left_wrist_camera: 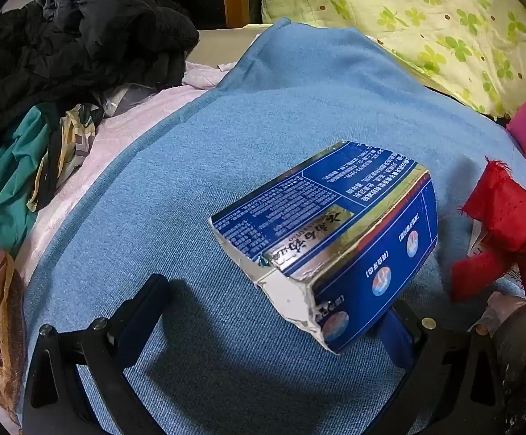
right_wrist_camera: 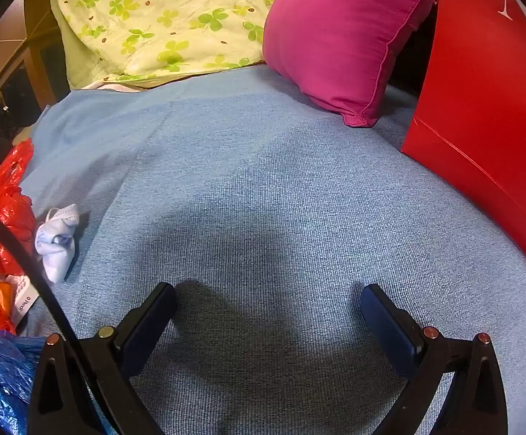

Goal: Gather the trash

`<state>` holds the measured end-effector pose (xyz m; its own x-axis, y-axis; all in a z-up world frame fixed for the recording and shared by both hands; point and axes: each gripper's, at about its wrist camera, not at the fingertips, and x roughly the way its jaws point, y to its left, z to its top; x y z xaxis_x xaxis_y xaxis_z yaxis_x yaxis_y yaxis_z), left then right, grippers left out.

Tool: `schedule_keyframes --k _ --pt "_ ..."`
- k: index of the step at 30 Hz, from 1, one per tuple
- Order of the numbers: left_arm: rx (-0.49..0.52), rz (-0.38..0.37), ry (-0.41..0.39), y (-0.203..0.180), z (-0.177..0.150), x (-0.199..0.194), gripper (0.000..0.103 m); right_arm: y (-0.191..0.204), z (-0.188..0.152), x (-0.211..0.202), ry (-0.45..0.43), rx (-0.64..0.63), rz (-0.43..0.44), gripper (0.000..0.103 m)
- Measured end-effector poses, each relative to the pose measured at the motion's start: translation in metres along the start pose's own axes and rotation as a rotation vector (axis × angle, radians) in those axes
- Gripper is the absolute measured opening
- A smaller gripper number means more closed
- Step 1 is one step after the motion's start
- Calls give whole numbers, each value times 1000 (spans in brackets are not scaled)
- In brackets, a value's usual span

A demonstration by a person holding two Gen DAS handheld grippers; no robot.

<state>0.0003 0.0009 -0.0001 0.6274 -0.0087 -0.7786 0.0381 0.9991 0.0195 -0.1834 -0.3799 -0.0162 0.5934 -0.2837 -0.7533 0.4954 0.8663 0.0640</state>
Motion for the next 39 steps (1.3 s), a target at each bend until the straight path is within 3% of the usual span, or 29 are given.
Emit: schedule_keyframes --k 32,39 --pt "8 10 0 0 0 1 103 0 0 -1 -1 0 0 103" --pt "13 -22 -11 4 -4 -9 103 -4 -2 -13 -6 20 10 103"
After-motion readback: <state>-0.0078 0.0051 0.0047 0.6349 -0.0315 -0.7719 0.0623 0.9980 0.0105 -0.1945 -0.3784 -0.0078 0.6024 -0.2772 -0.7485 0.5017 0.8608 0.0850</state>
